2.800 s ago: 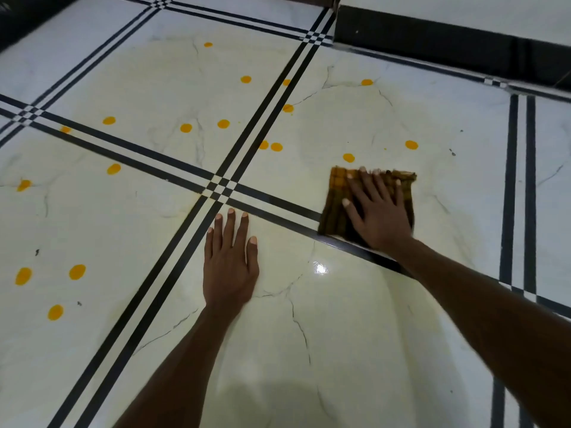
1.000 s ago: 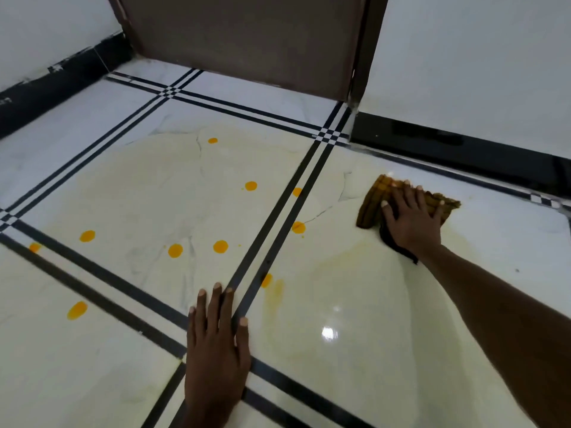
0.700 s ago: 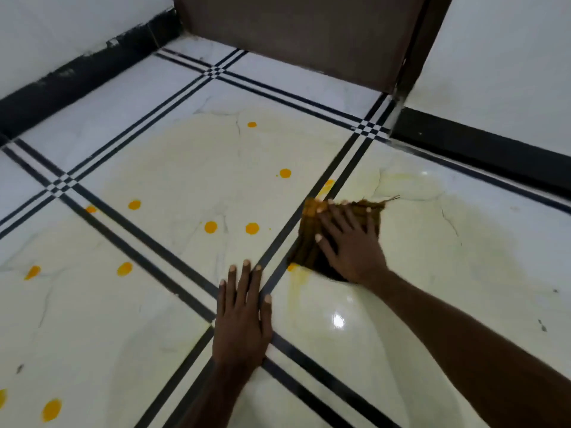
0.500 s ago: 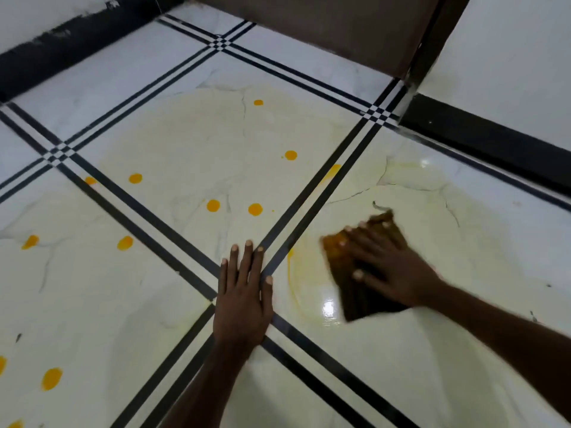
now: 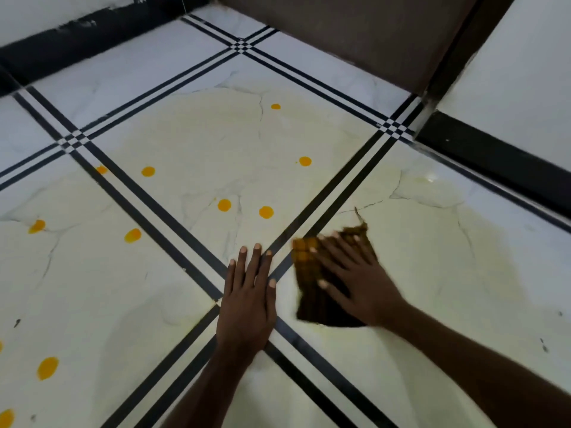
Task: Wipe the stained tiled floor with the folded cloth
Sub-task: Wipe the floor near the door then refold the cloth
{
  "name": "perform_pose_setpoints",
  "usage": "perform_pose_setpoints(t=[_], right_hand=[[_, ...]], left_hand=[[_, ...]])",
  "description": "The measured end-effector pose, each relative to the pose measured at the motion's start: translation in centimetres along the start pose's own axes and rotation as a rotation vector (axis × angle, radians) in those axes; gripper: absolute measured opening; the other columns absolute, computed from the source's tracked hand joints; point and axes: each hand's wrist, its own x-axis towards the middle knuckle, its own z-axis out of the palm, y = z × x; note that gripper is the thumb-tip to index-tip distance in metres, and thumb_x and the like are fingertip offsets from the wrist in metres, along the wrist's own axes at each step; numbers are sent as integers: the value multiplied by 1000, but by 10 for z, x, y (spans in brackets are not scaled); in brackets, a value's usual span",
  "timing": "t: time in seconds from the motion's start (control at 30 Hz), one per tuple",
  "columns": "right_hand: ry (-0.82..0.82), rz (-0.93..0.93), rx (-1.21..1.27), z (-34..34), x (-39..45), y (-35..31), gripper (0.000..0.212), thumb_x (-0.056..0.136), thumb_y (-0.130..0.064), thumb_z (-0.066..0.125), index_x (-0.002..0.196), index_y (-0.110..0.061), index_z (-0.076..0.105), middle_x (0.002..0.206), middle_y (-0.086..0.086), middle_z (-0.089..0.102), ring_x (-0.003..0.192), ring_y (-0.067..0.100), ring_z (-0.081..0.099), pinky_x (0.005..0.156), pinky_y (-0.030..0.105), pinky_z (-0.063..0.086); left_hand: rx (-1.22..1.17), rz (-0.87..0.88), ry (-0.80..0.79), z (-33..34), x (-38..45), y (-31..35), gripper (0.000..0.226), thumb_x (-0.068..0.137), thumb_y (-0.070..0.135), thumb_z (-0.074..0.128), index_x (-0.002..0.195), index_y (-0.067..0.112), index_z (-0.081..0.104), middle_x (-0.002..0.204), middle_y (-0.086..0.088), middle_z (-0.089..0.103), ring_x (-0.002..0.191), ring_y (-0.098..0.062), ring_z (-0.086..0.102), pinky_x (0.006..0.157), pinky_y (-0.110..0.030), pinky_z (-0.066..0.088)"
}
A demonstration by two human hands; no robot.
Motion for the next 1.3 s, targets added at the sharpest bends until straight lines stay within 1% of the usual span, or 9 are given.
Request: perform_pose_setpoints(t=[0.17,0.27,0.43,0.57,0.77,0.9,0.97,1.13,1.3], right_hand=[[73,386,-12,-13,36,94,69,103,-67,14,165,-36,15,175,0,14,162,29,9,128,62,6],[133,554,19,-2,98,61,71,102,-64,17,163,-29,27,174,5,18,161,32,12,126,65,4],[101,122,6,10,29,-59,64,107,-55,29,165,-28,25,175,0,14,163,26,6,128,61,9],[-47,-109,-4,-1,-63,-23,68,105,-60,36,165,-31,22,175,-3,11,163,24,5,130,57,6],[113,581,34,0,50,45,72,102,-66,15,165,-31,21,175,2,13,162,29,8,128,63,2],[171,309,-2,14,78,-41,63,105,-57,29,159,-27,38,172,3,27,161,29,17,127,62,10],[131,158,-9,17,36,-76,62,107,-54,30,163,-29,30,174,0,20,162,26,9,127,60,11],[-67,-146,-21,5,-71,-45,67,106,-60,34,165,-35,16,176,-6,7,163,22,2,130,56,8],[68,305,-20,6,4,37,70,104,-67,16,165,-33,22,175,-3,14,162,26,11,127,62,11]], left_hand=[[-22,-7,26,5,0,0,54,111,34,28,163,19,24,173,-2,15,162,-21,2,131,-48,15],[-28,4,31,6,-1,-3,54,111,33,28,163,19,25,173,-1,15,162,-20,1,131,-46,12],[-47,-19,1,0,-1,-1,55,112,39,19,163,18,26,173,0,15,162,-18,1,130,-47,14],[-84,-23,2,0,-2,1,56,112,42,18,164,21,21,173,2,13,162,-16,-2,131,-46,12],[-79,-23,30,7,-1,-2,56,111,43,18,163,21,24,173,2,16,162,-17,1,132,-45,11],[-57,-15,24,4,0,-2,58,111,43,15,163,19,25,173,2,16,162,-15,0,132,-42,8],[-67,-26,7,1,-1,-1,59,111,45,12,164,19,21,173,2,15,161,-14,-2,132,-41,7],[-76,-27,4,-1,-4,1,59,111,45,14,165,19,16,173,3,10,161,-13,-5,131,-43,10],[-80,-37,28,4,-2,-1,60,110,48,17,163,20,21,172,3,14,161,-14,-1,132,-43,11]])
